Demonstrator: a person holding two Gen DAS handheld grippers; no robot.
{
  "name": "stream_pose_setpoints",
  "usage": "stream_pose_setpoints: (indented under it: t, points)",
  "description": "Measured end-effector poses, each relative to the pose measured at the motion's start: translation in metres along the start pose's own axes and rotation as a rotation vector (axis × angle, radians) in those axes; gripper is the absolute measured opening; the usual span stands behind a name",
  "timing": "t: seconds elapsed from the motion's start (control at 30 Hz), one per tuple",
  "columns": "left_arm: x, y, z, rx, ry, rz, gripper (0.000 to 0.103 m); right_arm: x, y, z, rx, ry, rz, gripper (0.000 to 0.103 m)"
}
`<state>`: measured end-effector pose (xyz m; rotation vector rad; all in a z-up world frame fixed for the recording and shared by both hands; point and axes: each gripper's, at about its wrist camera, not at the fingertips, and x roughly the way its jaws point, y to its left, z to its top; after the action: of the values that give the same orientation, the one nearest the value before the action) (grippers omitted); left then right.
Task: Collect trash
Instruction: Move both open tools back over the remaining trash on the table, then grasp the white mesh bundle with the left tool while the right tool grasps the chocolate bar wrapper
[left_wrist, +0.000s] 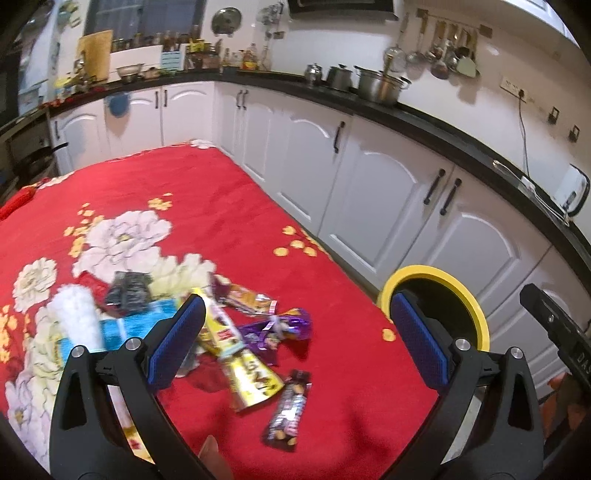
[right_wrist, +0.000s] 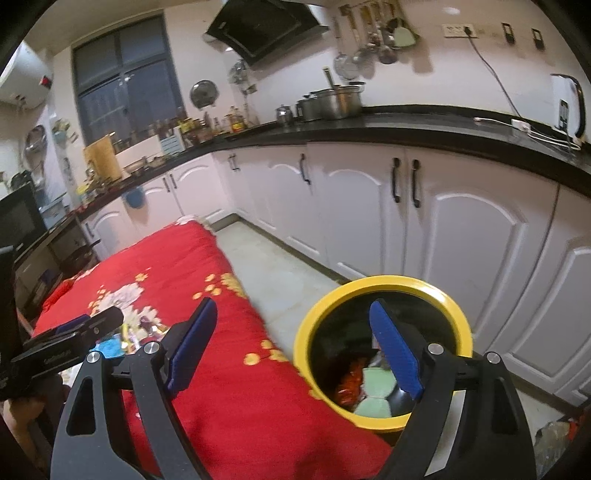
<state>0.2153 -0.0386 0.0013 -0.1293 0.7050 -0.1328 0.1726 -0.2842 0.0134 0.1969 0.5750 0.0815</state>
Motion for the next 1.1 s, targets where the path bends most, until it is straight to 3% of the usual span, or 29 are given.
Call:
stream_pose_setpoints:
  t: [1.1]
  points:
    - [-0.033,0.132,-0.013,-0.176,-0.036,0.173,0.093,0.024,0.158,-0.028,-0.258,0.110,0.220,0.082]
